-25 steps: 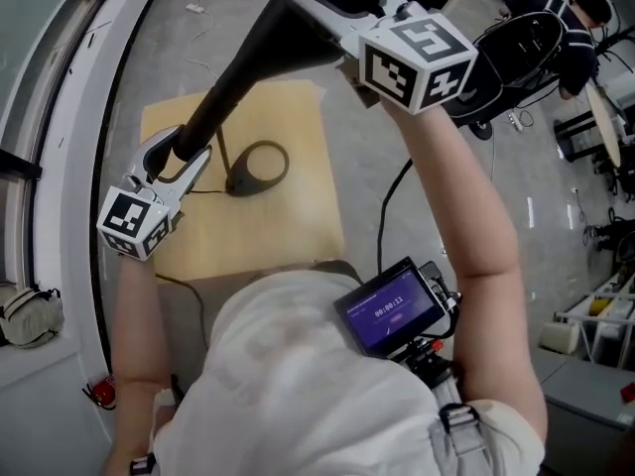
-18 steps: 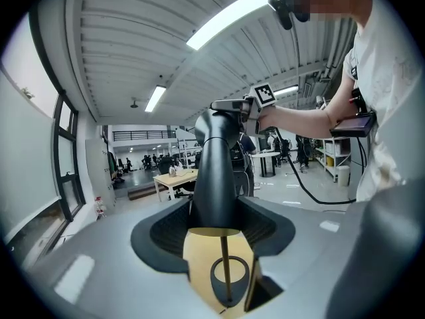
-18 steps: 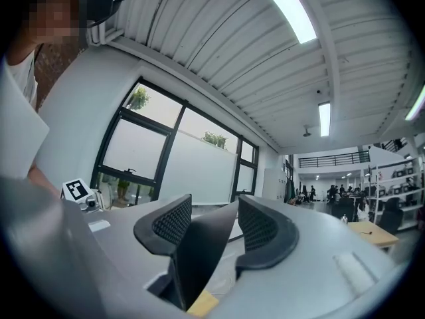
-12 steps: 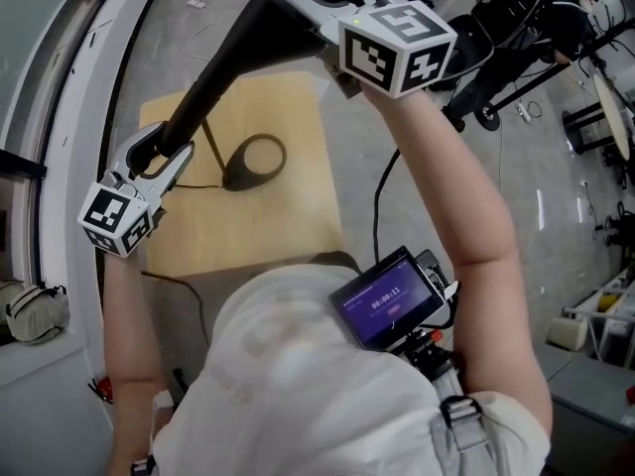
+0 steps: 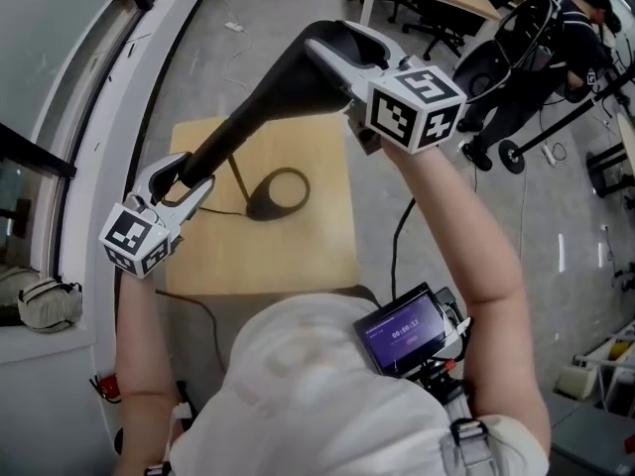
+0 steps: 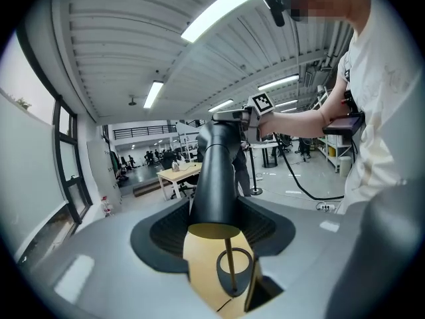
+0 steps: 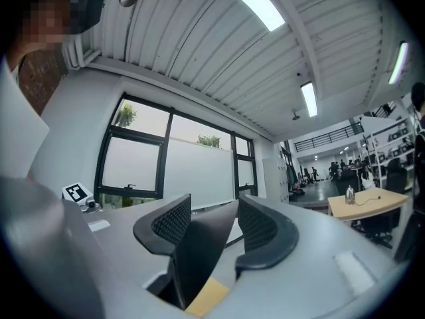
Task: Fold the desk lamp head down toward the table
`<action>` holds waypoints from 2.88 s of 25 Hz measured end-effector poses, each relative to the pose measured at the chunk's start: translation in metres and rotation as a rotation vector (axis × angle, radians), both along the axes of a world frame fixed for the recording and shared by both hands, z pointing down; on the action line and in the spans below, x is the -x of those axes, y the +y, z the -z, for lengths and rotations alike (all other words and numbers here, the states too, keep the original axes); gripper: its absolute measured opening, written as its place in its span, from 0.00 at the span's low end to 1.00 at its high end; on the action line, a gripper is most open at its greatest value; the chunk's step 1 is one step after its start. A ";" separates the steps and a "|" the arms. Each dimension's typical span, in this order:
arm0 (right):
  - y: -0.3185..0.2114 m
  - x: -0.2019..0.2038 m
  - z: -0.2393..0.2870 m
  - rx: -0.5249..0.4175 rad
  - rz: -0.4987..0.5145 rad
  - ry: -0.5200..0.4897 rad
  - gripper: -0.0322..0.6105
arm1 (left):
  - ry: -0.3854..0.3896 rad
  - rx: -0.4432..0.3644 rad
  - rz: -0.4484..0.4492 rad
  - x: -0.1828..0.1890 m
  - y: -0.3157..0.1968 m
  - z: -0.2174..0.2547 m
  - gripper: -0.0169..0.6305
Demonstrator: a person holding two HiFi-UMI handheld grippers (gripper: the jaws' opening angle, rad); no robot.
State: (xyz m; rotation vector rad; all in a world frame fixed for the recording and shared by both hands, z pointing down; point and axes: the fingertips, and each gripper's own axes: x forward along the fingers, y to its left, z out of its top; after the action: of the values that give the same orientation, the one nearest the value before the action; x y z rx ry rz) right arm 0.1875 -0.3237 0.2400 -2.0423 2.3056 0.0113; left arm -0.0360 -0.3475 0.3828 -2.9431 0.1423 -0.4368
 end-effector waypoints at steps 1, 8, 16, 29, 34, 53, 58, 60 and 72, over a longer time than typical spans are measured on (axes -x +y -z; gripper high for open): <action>0.000 -0.002 -0.004 0.002 0.001 -0.019 0.41 | -0.005 -0.008 0.000 0.002 0.000 0.001 0.37; -0.003 -0.013 -0.030 0.015 0.024 -0.118 0.41 | -0.041 -0.045 -0.002 0.006 -0.004 0.004 0.37; -0.001 -0.025 -0.051 0.044 0.029 -0.209 0.42 | -0.063 -0.078 -0.007 0.006 -0.001 0.016 0.37; -0.008 -0.047 -0.090 0.090 0.045 -0.349 0.42 | -0.141 -0.100 -0.022 -0.003 -0.006 0.028 0.37; -0.016 -0.043 -0.105 0.136 0.060 -0.423 0.42 | -0.154 -0.126 -0.007 0.002 -0.010 0.043 0.38; -0.012 -0.023 -0.149 0.167 0.140 -0.610 0.42 | -0.198 -0.160 0.013 0.008 0.003 0.058 0.38; -0.012 -0.025 -0.160 0.162 0.153 -0.654 0.42 | -0.219 -0.170 0.015 0.004 0.006 0.059 0.38; -0.011 -0.026 -0.163 0.163 0.157 -0.668 0.42 | -0.228 -0.173 0.014 0.002 0.007 0.060 0.38; -0.014 -0.021 -0.190 0.190 0.203 -0.779 0.42 | -0.270 -0.204 0.020 -0.006 0.011 0.067 0.39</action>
State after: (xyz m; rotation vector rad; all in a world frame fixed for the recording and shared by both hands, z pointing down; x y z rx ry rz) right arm 0.2084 -0.3377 0.4297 -1.4625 2.0119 -0.8694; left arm -0.0298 -0.3364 0.3160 -2.6554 0.1710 -0.7678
